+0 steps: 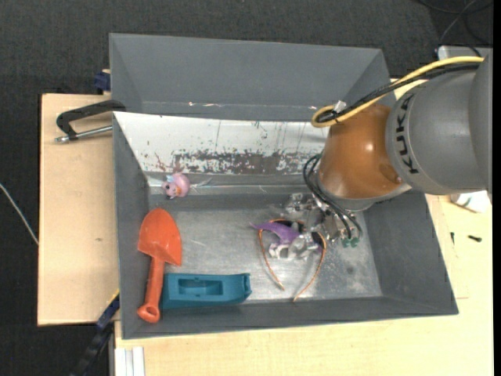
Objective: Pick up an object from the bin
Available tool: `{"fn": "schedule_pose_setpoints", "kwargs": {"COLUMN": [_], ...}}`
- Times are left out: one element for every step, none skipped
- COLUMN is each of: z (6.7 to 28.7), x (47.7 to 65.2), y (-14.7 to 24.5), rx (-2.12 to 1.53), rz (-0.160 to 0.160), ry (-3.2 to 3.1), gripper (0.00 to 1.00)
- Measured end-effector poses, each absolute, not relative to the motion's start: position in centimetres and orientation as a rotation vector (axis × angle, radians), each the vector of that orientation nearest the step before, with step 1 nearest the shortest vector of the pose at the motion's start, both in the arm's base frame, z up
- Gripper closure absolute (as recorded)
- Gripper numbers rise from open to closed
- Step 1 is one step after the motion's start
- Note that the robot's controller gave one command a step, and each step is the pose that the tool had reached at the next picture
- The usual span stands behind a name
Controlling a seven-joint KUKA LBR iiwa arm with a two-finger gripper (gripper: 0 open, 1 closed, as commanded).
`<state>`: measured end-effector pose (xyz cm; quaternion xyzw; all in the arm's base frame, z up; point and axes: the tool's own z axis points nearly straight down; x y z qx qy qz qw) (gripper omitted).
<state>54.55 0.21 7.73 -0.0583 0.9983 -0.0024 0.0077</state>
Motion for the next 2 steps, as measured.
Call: {"fn": "schedule_pose_setpoints", "kwargs": {"z": [17.10, 16.97], "x": [50.71, 50.65], "y": [-1.13, -1.08], "rx": [0.012, 0.010], "rz": [0.001, 0.001], "ry": [3.135, 3.138], "gripper": [1.00, 1.00]}}
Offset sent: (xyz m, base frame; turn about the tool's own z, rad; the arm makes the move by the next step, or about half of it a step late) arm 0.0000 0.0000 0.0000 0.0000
